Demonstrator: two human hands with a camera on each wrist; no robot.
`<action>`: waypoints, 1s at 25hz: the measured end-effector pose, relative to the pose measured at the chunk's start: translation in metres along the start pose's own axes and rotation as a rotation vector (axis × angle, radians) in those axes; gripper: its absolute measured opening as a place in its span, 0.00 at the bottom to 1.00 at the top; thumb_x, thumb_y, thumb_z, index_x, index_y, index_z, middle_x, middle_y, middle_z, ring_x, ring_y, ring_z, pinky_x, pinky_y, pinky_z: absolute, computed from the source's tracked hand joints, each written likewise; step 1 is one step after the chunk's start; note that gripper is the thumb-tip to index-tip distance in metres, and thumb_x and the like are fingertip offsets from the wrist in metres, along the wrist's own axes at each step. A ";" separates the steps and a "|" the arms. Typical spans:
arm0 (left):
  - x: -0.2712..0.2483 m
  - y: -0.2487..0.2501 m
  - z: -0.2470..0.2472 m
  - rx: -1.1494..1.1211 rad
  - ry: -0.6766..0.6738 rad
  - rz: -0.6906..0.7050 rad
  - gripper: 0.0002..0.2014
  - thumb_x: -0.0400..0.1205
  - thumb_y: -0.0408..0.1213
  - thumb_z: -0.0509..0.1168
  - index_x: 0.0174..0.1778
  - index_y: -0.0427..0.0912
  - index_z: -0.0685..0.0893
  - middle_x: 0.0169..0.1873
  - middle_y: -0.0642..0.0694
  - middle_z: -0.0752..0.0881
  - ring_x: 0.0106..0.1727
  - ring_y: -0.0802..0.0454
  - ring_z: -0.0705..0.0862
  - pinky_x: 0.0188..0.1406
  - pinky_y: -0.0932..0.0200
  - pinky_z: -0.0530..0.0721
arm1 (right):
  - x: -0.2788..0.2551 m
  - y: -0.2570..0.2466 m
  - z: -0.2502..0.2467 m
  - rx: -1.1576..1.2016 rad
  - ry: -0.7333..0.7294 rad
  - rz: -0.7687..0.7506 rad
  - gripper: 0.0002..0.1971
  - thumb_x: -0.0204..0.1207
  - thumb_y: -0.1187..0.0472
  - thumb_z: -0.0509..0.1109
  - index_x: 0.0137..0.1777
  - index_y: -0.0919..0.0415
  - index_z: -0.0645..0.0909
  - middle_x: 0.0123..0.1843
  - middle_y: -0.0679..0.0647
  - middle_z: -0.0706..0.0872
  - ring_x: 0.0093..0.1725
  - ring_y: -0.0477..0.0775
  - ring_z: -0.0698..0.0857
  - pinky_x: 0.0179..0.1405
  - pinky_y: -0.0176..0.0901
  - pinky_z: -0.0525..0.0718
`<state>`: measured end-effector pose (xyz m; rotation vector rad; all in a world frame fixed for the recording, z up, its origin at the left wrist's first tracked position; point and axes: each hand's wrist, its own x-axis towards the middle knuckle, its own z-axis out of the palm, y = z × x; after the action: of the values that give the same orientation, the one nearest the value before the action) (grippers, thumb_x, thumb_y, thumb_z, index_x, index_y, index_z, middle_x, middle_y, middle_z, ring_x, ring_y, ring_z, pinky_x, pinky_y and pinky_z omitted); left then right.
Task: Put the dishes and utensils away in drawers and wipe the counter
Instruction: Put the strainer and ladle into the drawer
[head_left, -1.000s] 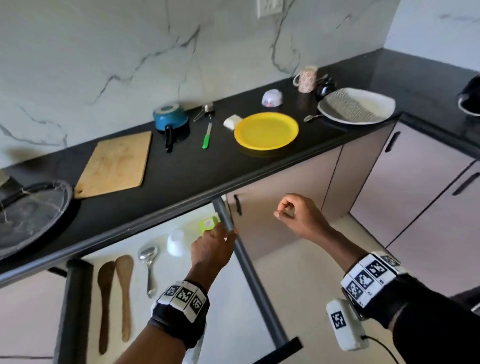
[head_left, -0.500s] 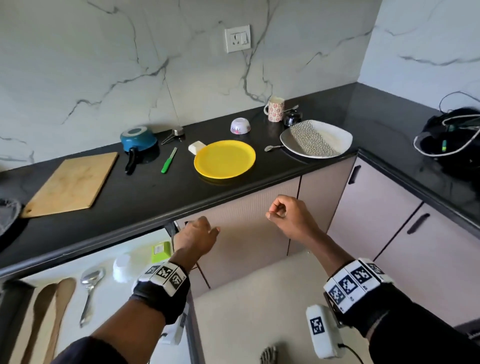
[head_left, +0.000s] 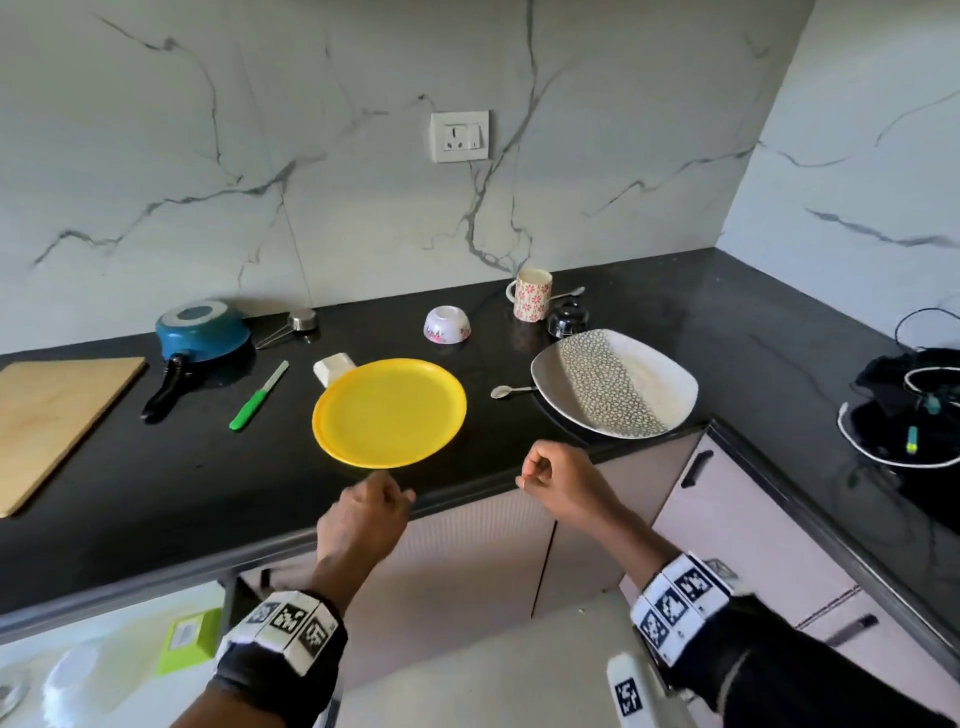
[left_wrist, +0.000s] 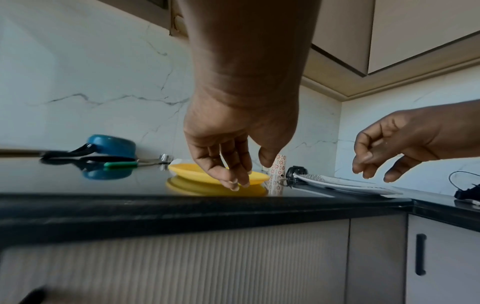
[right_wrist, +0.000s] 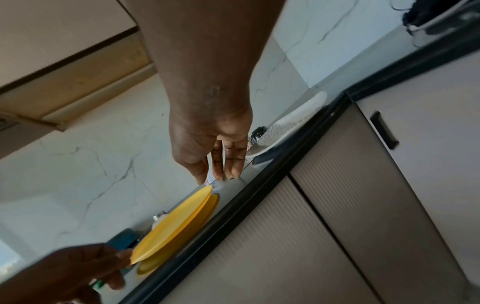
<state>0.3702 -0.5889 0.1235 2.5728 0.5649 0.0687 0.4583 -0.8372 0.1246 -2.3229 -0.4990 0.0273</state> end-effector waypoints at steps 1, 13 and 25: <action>0.011 0.010 0.001 -0.006 0.003 0.006 0.12 0.83 0.56 0.62 0.43 0.52 0.80 0.41 0.50 0.84 0.40 0.46 0.80 0.42 0.54 0.79 | 0.015 0.006 -0.006 -0.010 0.000 0.009 0.10 0.72 0.60 0.78 0.37 0.53 0.77 0.33 0.44 0.82 0.32 0.40 0.80 0.35 0.43 0.82; 0.145 0.099 0.037 0.023 -0.267 0.212 0.21 0.83 0.55 0.63 0.70 0.61 0.65 0.48 0.65 0.81 0.48 0.57 0.81 0.49 0.53 0.80 | 0.237 0.074 -0.011 -0.644 -0.326 -0.054 0.20 0.75 0.51 0.73 0.66 0.50 0.78 0.67 0.52 0.76 0.75 0.60 0.70 0.73 0.59 0.64; 0.251 0.073 0.009 -0.404 0.083 -0.185 0.26 0.82 0.66 0.54 0.48 0.48 0.86 0.47 0.49 0.90 0.45 0.46 0.87 0.44 0.52 0.82 | 0.344 -0.019 0.042 0.254 -0.455 -0.259 0.05 0.71 0.60 0.80 0.38 0.56 0.86 0.36 0.47 0.89 0.36 0.43 0.86 0.42 0.44 0.87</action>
<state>0.6286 -0.5489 0.1367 2.1254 0.7348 0.2049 0.7622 -0.6727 0.1507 -1.9839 -0.9604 0.4747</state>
